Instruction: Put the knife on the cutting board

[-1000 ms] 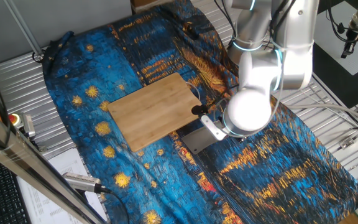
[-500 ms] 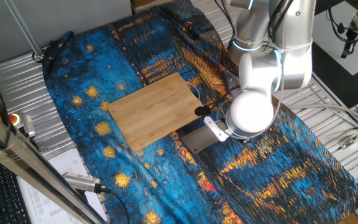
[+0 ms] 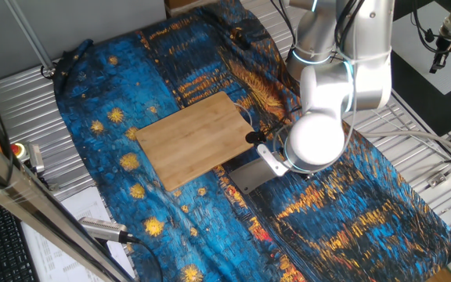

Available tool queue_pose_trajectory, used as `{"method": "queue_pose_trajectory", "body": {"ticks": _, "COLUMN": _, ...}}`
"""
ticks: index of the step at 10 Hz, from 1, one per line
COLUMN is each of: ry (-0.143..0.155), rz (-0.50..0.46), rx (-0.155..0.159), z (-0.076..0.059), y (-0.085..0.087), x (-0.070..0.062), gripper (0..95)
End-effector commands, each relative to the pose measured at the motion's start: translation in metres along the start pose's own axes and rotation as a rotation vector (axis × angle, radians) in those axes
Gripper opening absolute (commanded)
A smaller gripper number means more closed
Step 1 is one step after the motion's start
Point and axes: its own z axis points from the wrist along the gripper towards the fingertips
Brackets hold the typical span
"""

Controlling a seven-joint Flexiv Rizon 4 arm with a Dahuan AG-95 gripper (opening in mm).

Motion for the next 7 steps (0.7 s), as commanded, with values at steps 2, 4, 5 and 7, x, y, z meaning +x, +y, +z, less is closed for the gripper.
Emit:
{"method": "queue_pose_trajectory", "body": {"ticks": 2, "ry": 0.013, "rz": 0.005, "rx": 0.001, "z": 0.0026, "y": 0.0019, "x": -0.0003, "gripper": 38.0}}
{"method": "queue_pose_trajectory", "body": {"ticks": 4, "ry": 0.025, "rz": 0.009, "rx": -0.001, "z": 0.0029, "y": 0.0019, "x": -0.0001, "gripper": 38.0}}
{"method": "queue_pose_trajectory", "body": {"ticks": 5, "ry": 0.028, "rz": 0.009, "rx": -0.002, "z": 0.0033, "y": 0.002, "x": -0.0002, "gripper": 38.0}}
{"method": "queue_pose_trajectory", "body": {"ticks": 7, "ry": 0.036, "rz": 0.015, "rx": -0.003, "z": 0.0051, "y": 0.0026, "x": -0.0003, "gripper": 38.0}}
